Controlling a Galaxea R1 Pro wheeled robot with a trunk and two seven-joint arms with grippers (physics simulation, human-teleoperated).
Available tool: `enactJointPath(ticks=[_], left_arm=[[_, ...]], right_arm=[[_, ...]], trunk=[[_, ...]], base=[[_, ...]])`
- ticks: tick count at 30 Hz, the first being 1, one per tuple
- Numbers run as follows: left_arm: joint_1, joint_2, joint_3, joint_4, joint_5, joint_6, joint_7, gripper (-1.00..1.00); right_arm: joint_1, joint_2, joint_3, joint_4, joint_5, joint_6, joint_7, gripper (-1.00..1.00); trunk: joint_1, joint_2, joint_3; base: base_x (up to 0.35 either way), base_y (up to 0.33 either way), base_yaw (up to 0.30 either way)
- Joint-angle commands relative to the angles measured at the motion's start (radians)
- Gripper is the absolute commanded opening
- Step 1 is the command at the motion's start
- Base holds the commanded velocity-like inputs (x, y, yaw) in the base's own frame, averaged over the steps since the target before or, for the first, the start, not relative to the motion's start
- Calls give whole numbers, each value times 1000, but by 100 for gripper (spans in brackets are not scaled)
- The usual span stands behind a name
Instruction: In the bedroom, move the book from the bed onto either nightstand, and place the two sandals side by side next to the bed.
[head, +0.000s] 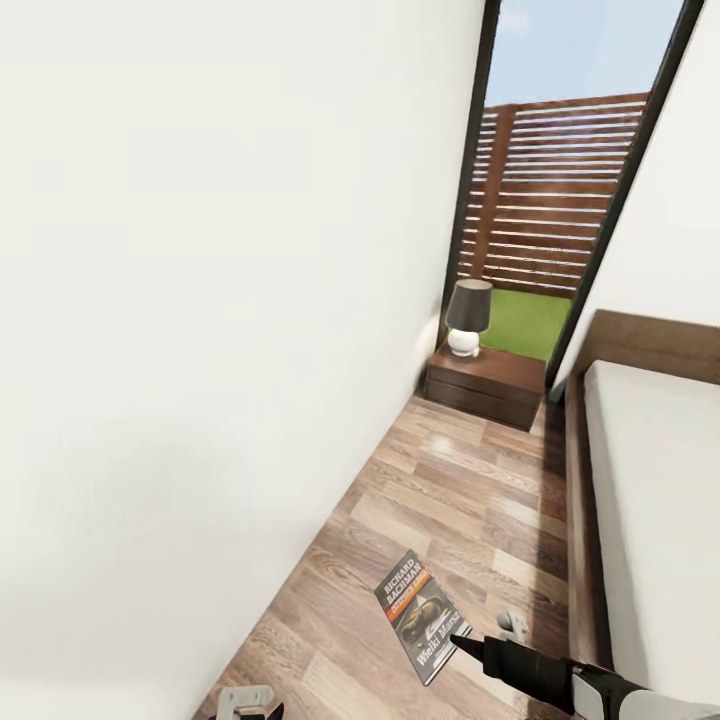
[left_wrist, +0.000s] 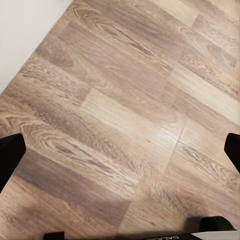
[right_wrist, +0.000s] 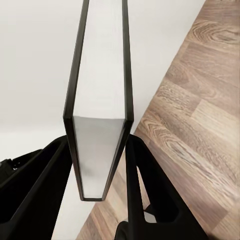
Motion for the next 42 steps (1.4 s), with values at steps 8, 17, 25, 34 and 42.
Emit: enactJointPath(ticks=[8, 17, 25, 34, 42], left_arm=[[-1, 0, 8, 1, -6, -3, -3, 100], [-1, 0, 8, 1, -6, -3, -3, 100], [-1, 0, 8, 1, -6, -3, -3, 100], [-1, 0, 8, 1, -6, -3, -3, 100], [-1, 0, 8, 1, -6, -3, -3, 100]], right_arm=[[-2, 0, 7, 3, -10, 2, 5, -100], [-2, 0, 7, 3, -10, 2, 5, -100], [-2, 0, 7, 3, -10, 2, 5, -100], [-2, 0, 7, 3, -10, 2, 5, -100], [-2, 0, 7, 3, -11, 2, 5, -100]], trunk=[[0, -2, -2], [0, -2, -2], [0, -2, -6], [0, -2, -10], [0, -2, -13]], base=[[264, 0, -9], [332, 0, -59], [83, 0, -249], [2, 0, -260], [0, 0, -211]])
